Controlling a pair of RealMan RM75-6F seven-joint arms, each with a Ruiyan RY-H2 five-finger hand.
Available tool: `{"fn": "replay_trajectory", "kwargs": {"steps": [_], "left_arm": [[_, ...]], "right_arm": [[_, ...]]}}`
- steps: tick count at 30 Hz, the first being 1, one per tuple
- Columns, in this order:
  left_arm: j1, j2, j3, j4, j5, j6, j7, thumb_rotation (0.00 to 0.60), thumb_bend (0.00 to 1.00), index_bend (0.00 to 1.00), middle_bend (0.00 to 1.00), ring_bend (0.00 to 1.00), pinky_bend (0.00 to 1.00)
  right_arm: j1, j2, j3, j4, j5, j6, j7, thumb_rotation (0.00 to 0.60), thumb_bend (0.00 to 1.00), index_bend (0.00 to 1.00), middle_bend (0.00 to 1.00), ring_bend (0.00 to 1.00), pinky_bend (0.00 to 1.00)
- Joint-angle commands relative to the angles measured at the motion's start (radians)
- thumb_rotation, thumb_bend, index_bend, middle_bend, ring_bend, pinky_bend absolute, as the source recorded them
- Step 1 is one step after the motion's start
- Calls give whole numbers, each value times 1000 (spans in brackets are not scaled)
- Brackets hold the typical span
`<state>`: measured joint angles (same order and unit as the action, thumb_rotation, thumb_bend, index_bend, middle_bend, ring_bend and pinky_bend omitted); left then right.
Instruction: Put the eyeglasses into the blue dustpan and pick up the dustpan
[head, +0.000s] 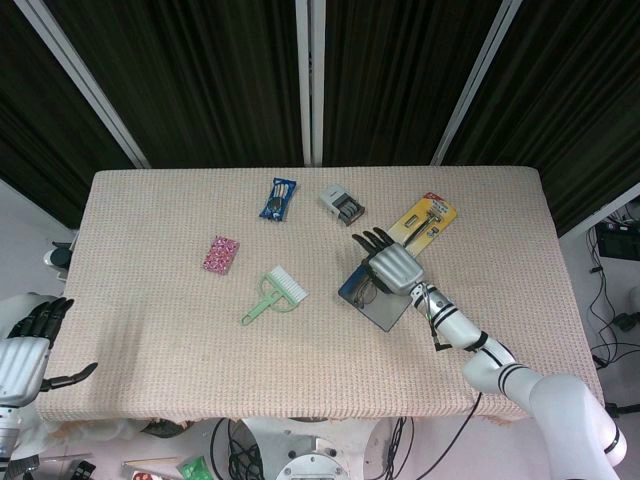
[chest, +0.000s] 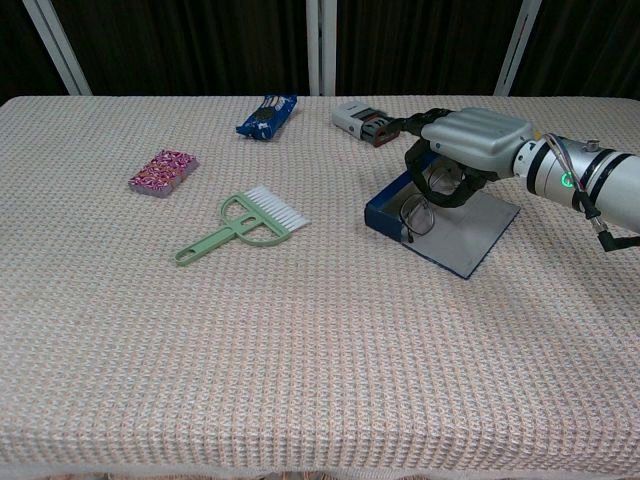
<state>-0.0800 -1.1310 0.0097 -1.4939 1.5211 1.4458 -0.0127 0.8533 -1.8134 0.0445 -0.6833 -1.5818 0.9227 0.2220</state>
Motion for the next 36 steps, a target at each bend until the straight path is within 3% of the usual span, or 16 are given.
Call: {"fn": "replay_trajectory", "kwargs": {"steps": [1,5,10,13,15,25,30,36], "left_arm": [[-1,1,0,0,-2,-2,1,365,111,62,65,89,223],[0,3,0,-2,-5,-4,1,374,110,63,64,89,223],[1,1,0,-1,-7,-7,0,375,111,63,64,89,223],[0,1,2,-1,-7,-10,1,372,111,63,63,89,223],[0,1,2,-2,-8,-11,2,373,111,62,63,89,223],[2,0,3,-9,-8,-9,8,375,111,62,61,89,223],[4,2,3,-10,-7,-4,8,376,111,63,61,90,223],[7,-2,6,-8,-2,-1,6,375,111,62,60,89,223]], "right_arm": [[2,-10,6,11,6,6,2,600,476,695,28,0,0],[2,-16,6,24,7,17,4,600,432,640,30,0,0],[0,-5,-12,26,-7,24,17,600,357,246,2,0,0],[-8,-1,-22,29,-16,43,28,600,345,68,0,0,0],[-13,-1,-25,35,-19,58,36,600,343,11,0,0,0],[-32,9,-41,41,-45,139,85,600,325,0,0,0,0],[-79,90,-88,-40,-84,209,74,600,253,0,0,0,0],[-137,189,-153,-132,-113,215,-37,600,159,0,0,0,0]]}}
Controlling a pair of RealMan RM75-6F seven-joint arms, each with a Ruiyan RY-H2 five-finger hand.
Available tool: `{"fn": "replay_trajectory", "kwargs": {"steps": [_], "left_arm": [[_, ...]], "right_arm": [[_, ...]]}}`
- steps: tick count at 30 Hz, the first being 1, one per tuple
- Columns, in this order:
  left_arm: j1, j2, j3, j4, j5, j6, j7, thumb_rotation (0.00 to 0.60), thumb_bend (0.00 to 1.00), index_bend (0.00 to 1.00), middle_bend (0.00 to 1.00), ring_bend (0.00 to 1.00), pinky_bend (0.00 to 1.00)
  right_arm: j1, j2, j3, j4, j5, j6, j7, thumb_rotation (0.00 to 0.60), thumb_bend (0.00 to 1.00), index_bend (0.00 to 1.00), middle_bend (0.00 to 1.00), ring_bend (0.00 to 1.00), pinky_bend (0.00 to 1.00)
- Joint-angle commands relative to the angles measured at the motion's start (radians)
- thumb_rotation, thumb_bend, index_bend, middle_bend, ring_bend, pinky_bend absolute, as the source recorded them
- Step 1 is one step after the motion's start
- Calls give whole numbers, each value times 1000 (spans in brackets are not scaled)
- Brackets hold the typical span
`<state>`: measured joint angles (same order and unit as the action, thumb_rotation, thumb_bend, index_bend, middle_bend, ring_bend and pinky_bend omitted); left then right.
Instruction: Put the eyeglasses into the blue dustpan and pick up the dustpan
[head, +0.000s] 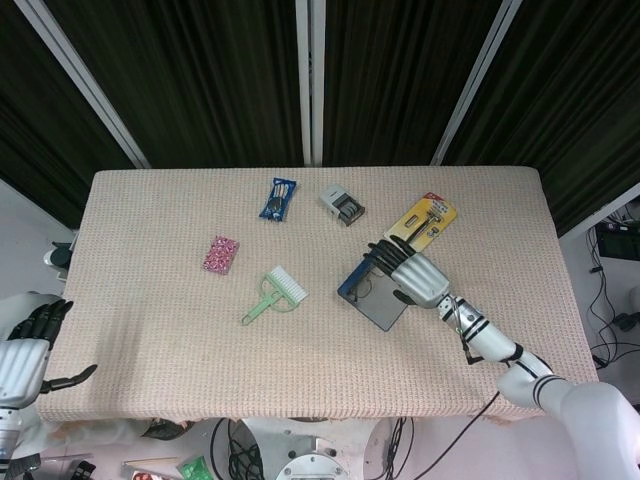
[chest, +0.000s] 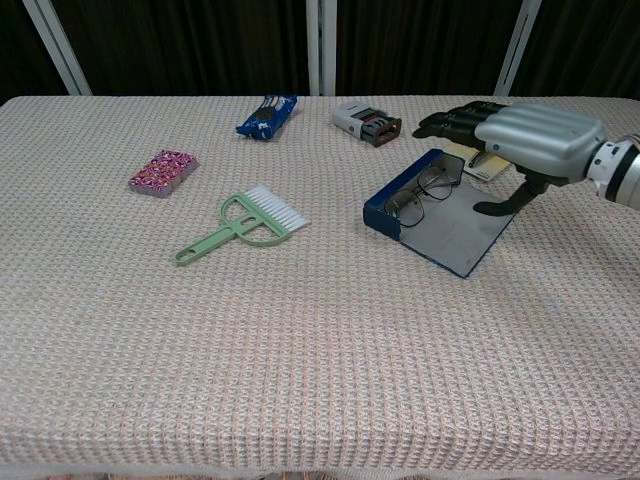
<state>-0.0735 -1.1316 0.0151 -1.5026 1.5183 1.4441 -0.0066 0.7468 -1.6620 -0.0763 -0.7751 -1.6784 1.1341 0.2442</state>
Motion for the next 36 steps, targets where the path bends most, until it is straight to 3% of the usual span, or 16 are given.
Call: {"fn": "replay_trajectory", "kwargs": {"steps": [1,6,28,36], "left_arm": [[1,-2,1,1,2,1,-1,375,111,62,60,89,223],[0,-5,3,0,7,1,2,375,111,62,61,89,223],[4,-6,2,12,1,1,-12,375,111,62,61,89,223],[8,-8,4,20,-1,1,-19,376,111,62,61,89,223]], "right_arm": [[-36,45,-35,-50,-16,2,-76,600,133,0,0,0,0],[-53,63,-38,-88,-3,-24,-112,600,65,0,0,0,0],[-25,-8,-11,-28,3,-91,-70,600,97,4,0,0,0],[-19,-53,-5,17,3,-96,-46,600,183,179,0,0,0]]}}
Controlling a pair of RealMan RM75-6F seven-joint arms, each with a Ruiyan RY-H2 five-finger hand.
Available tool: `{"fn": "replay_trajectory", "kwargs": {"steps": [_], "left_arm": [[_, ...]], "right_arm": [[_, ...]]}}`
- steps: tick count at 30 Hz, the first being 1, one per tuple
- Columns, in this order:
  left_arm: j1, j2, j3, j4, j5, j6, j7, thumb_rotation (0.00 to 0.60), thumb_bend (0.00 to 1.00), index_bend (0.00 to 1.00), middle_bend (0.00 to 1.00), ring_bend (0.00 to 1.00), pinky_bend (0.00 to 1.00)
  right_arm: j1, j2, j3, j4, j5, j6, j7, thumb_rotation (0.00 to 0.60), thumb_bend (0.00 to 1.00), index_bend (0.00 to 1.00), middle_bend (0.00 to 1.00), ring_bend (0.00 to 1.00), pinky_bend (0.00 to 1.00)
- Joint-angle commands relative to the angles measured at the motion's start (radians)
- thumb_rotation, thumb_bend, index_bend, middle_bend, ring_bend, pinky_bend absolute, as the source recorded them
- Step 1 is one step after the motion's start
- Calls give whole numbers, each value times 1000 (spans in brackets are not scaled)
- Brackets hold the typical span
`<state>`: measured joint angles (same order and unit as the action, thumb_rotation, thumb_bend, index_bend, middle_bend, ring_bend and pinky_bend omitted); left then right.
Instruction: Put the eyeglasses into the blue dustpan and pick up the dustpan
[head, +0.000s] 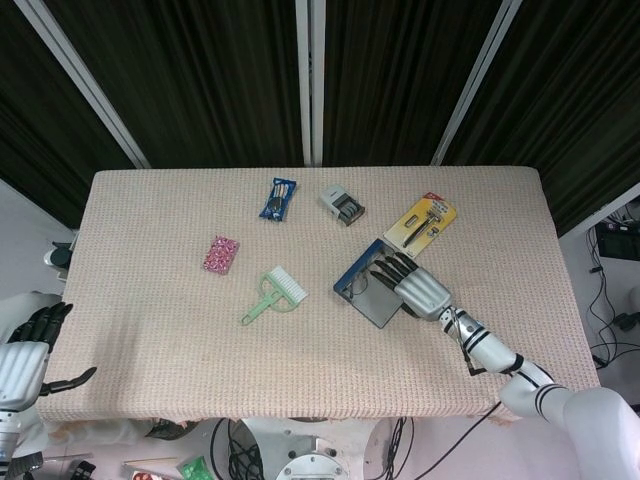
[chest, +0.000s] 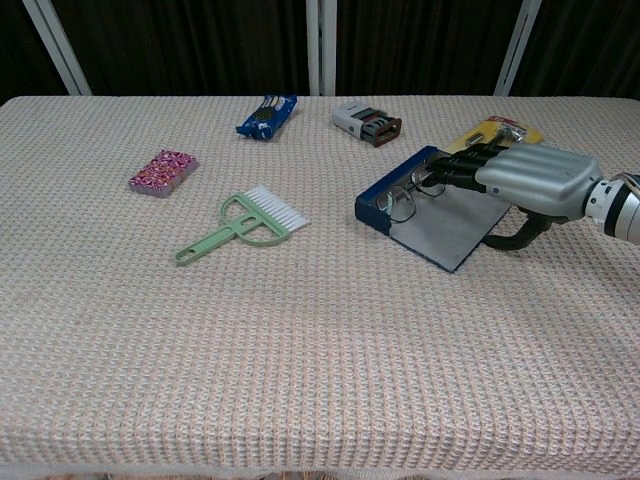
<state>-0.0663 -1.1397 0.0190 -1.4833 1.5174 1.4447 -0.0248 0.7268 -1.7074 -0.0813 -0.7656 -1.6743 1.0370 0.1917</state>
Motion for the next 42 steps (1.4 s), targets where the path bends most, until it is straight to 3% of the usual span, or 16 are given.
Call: {"fn": "replay_trajectory", "kwargs": {"steps": [1,7,19,25,35,42], "left_arm": [[1,0,0,2,-1,0,-2,376,111,62,61,89,223],[2,-3,0,11,0,1,-13,377,111,62,61,89,223],[8,-12,2,27,3,9,-26,376,111,63,60,89,224],[9,-13,1,31,2,9,-32,377,111,62,60,89,224],[11,-12,2,34,3,8,-39,377,110,63,61,89,226],[6,-15,1,37,10,5,-38,381,111,62,60,89,227]], "right_arm": [[1,-11,-1,11,-2,1,11,600,193,208,0,0,0],[-2,-35,3,38,1,6,32,600,324,344,0,0,0],[4,-94,55,70,31,45,60,600,397,578,0,0,0],[0,-99,47,85,24,58,52,600,392,660,0,0,0],[-70,-41,30,54,7,186,66,600,398,894,25,0,0],[-131,20,3,-2,-19,280,69,600,419,968,50,0,0]]}}
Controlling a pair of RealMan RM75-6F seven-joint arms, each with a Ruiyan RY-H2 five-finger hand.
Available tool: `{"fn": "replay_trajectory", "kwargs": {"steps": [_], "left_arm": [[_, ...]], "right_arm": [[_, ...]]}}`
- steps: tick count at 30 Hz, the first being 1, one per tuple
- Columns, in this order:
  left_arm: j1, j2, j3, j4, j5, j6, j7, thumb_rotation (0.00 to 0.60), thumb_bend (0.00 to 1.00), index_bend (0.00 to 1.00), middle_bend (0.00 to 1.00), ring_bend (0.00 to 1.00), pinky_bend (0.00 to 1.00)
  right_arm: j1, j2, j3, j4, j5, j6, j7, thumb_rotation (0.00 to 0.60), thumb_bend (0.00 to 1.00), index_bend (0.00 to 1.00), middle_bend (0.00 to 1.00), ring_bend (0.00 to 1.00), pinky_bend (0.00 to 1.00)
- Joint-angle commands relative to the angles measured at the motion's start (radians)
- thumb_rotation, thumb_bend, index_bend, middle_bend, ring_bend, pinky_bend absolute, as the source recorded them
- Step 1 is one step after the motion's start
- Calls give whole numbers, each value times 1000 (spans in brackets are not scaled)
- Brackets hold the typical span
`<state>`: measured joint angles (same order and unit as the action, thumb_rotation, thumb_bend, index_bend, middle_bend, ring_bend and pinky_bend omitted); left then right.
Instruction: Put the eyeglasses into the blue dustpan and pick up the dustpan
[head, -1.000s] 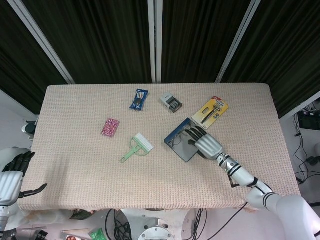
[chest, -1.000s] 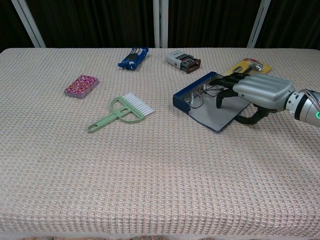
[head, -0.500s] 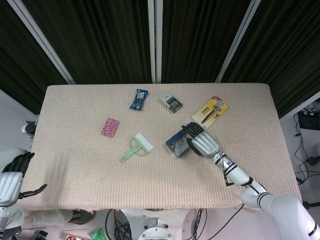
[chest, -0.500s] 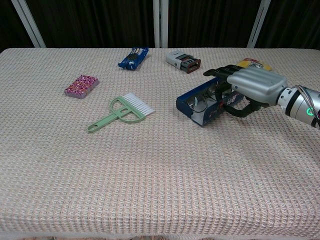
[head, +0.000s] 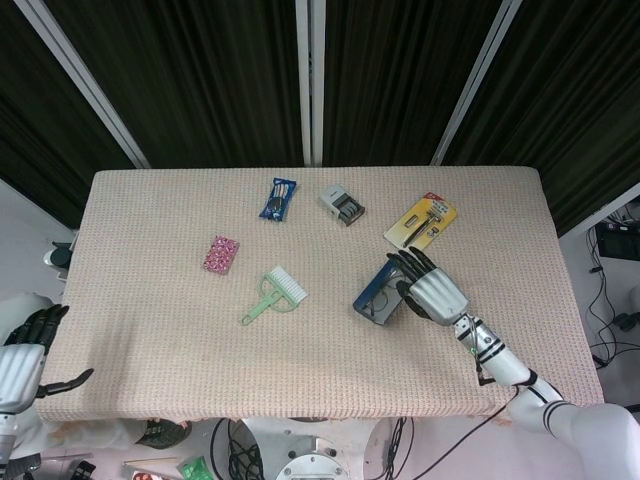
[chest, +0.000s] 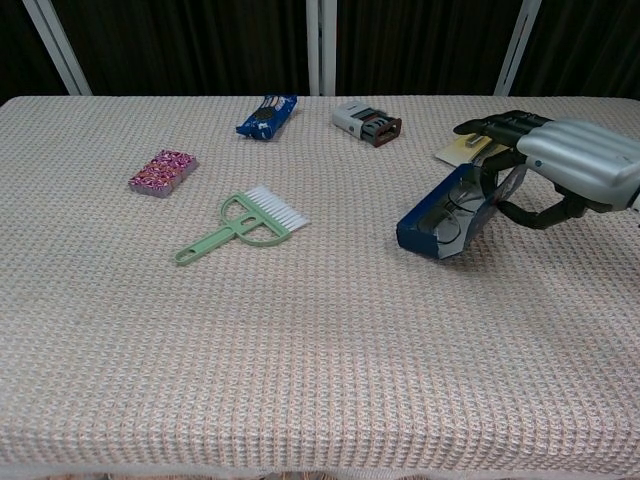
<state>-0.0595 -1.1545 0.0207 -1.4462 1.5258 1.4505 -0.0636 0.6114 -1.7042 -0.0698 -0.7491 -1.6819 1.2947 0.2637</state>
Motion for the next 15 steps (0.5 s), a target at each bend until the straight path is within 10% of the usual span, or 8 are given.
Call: {"fn": "replay_trajectory", "kwargs": {"steps": [1,15], "left_arm": [[-3,-1,-1,0,3,-1,1,380,111,62,61,89,228],[-14,8,-7,-7,-4,-14,5,379,110,63,60,89,227]], "right_arm": [[-17,18,-7,-23,-12,26,-5,600,418,969,51,0,0],[53,-102,31,76,-15,-39,-31,600,415,954,53,0,0]]}}
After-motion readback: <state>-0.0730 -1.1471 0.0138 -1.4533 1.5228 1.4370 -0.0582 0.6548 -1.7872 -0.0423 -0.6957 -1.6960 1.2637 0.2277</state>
